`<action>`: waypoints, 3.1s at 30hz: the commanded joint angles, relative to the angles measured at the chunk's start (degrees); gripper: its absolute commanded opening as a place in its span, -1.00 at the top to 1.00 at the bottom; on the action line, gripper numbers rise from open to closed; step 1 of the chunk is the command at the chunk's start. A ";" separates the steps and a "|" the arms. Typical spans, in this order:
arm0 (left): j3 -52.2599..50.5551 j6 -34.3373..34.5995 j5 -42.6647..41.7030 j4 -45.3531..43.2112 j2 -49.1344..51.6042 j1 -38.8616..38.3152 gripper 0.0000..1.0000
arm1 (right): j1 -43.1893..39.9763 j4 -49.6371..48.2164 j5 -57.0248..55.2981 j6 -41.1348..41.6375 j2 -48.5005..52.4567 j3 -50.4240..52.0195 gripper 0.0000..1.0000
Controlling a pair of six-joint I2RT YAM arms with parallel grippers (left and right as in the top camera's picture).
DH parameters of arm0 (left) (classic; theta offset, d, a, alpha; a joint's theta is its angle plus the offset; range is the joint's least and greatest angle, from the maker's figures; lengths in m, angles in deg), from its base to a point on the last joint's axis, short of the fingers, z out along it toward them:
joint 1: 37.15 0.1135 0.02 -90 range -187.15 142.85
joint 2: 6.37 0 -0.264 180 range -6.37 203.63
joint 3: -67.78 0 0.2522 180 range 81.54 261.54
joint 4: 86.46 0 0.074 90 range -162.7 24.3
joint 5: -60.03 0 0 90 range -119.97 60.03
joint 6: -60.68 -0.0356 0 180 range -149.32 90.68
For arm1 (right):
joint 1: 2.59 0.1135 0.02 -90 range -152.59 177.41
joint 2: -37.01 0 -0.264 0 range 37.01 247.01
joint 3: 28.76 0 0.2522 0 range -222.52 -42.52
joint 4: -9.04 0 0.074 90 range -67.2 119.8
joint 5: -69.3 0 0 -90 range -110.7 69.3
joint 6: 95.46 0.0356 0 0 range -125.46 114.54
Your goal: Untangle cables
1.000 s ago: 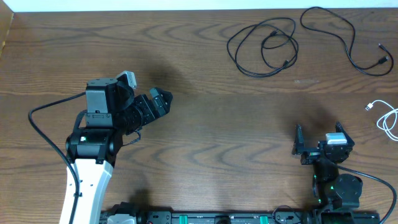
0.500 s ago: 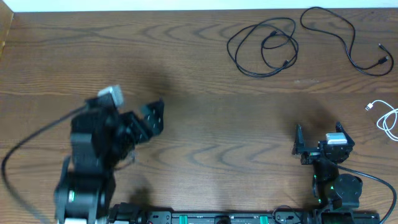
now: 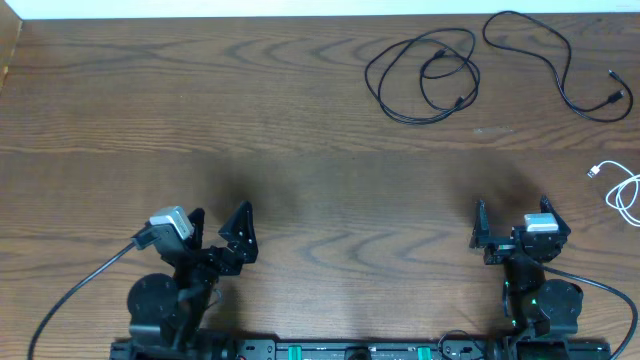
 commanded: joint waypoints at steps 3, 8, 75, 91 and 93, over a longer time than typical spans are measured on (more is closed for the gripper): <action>-7.96 -1.42 0.81 -7.15 -4.55 -0.17 -1.00 | 0.26 0.22 -0.66 0.09 -0.39 0.11 -0.98; -13.03 -2.27 0.83 -11.10 -7.63 -0.17 -1.00 | 0.26 0.22 -0.63 0.09 -0.39 0.11 -0.98; -23.69 -27.96 5.09 -18.88 -9.64 -0.55 -1.00 | 0.26 0.22 -0.66 0.09 -0.39 0.11 -0.98; -23.69 -27.96 5.09 -18.88 -9.64 -0.55 -1.00 | 0.26 0.24 -0.66 0.09 -0.39 0.11 -0.99; -23.69 -27.96 5.09 -18.88 -9.64 -0.55 -0.99 | 0.26 0.24 -0.66 0.09 -0.39 0.11 -0.99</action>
